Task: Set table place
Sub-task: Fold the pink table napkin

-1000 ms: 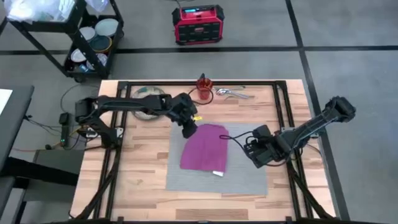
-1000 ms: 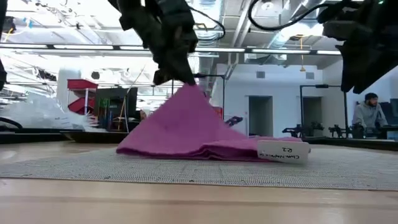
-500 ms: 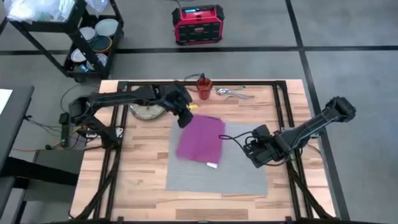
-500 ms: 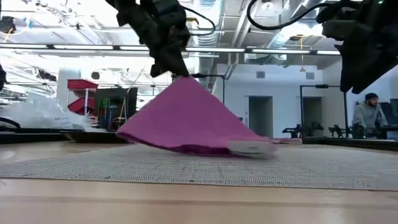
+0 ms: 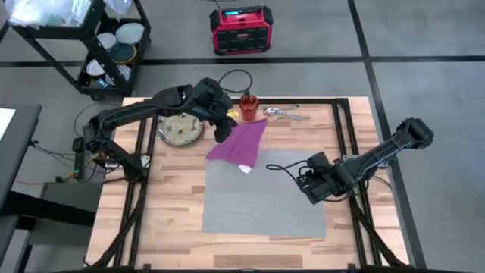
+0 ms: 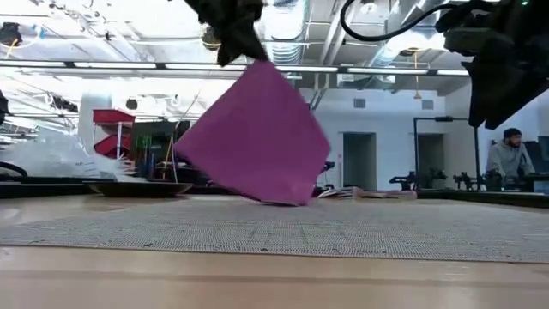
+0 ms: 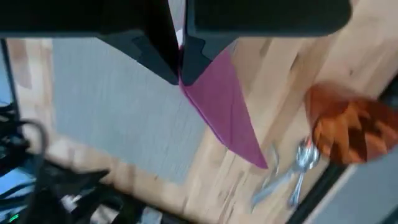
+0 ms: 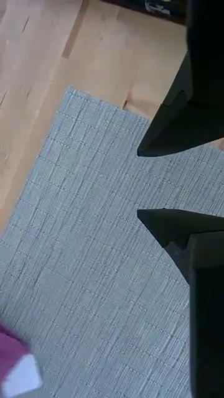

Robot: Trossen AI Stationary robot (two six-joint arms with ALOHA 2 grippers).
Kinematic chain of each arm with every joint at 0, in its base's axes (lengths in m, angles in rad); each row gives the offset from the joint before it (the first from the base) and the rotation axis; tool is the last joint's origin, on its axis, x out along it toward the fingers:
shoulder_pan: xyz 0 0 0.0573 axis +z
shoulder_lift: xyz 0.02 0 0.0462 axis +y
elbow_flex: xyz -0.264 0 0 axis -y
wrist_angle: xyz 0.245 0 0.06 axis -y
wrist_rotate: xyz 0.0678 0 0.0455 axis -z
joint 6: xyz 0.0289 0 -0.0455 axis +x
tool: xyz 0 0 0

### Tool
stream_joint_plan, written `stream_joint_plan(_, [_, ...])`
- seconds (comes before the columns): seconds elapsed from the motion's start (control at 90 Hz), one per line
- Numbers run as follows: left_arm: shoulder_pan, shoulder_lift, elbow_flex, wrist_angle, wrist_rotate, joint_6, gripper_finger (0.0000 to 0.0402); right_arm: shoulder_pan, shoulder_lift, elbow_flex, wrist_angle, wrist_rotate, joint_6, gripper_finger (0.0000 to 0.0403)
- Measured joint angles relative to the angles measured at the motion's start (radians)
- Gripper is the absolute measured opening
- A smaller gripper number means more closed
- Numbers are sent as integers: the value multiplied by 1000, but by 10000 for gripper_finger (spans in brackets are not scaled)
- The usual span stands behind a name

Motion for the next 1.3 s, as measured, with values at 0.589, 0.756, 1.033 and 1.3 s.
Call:
stream_joint_plan(0.589, [-319, 3, -367, 307, 540, -165, 0, 3, 0, 0, 22, -16, -53, 133])
stream_joint_plan(0.756, [-358, 66, -496, 521, 748, -348, 0, -1, 0, 0, 57, -34, -76, 133])
stream_joint_plan(1.033, [-451, 165, -558, 502, 822, -365, 0, 37, 0, 0, 245, -53, -138, 133])
stream_joint_plan(1.3, [-485, 293, -558, 231, 880, -217, 0, 94, 1, 0, 264, -58, -94, 133])
